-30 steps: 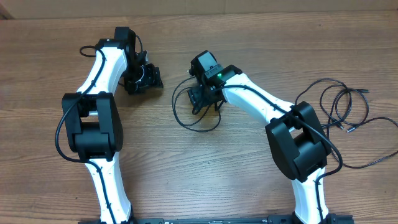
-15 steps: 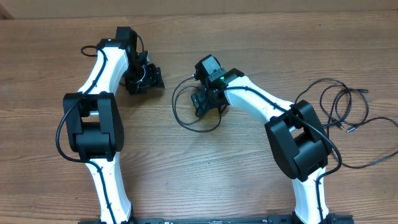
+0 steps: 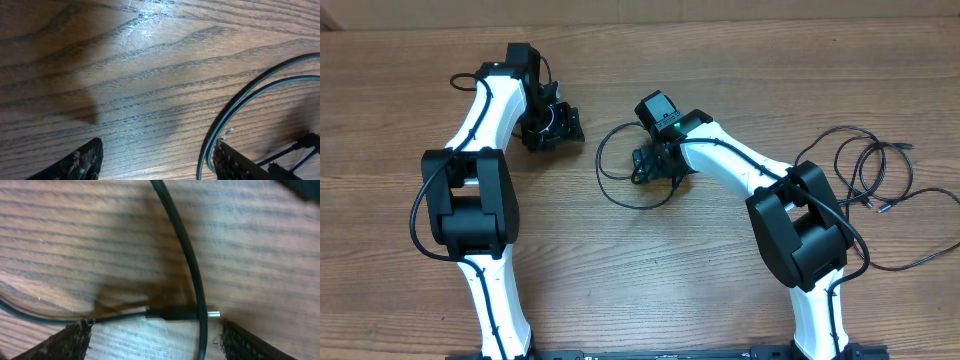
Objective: Untangle cables
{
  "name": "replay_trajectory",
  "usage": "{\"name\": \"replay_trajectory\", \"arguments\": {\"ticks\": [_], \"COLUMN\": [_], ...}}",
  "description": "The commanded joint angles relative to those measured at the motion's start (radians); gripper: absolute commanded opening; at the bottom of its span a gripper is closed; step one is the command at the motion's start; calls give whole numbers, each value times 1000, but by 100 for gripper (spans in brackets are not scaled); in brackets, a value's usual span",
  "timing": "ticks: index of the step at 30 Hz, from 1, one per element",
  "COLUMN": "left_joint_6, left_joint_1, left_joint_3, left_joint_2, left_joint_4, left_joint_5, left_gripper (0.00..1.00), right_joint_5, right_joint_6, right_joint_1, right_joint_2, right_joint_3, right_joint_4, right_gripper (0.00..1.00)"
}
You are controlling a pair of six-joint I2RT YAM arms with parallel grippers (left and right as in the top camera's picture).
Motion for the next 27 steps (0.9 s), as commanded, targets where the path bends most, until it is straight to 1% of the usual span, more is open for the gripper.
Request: {"name": "replay_trajectory", "arguments": {"ticks": [1, 4, 9, 12, 13, 15, 17, 18, 19, 20, 21, 24, 27], "left_joint_6": [22, 22, 22, 22, 22, 22, 22, 22, 22, 22, 22, 22, 22], "left_joint_1": [-10, -10, -10, -10, -10, -10, -10, -10, -10, -10, -10, -10, -10], "left_joint_3": [-10, -9, -9, -10, -10, -10, -10, -10, -10, -10, -10, -10, -9], "left_joint_2": [10, 10, 10, 10, 10, 10, 10, 10, 10, 10, 10, 10, 10], "left_joint_4": [1, 1, 0, 0, 0, 0, 0, 0, 0, 0, 0, 0, 0], "left_joint_5": [12, 11, 12, 12, 12, 12, 12, 12, 12, 12, 12, 12, 12], "left_gripper": [70, 70, 70, 70, 70, 70, 70, 71, 71, 71, 71, 71, 71], "right_joint_5": [6, 7, 34, 76, 60, 14, 4, 8, 15, 25, 38, 56, 45], "right_joint_6": [154, 254, 394, 443, 442, 443, 484, 509, 534, 551, 571, 611, 673], "right_joint_1": [-6, -6, 3, 9, 11, 16, 19, 19, 19, 21, 22, 27, 37], "right_joint_2": [8, 8, 8, 8, 8, 8, 8, 8, 8, 8, 8, 8, 8], "right_joint_3": [39, 39, 27, 11, 10, 7, 7, 7, 6, 2, -5, -29, -70], "right_joint_4": [-26, -66, -55, -12, 7, 48, 61, 60, 56, 56, 55, 41, 97], "right_gripper": [81, 78, 67, 66, 68, 78, 79, 82, 87, 97, 100, 100, 100]}}
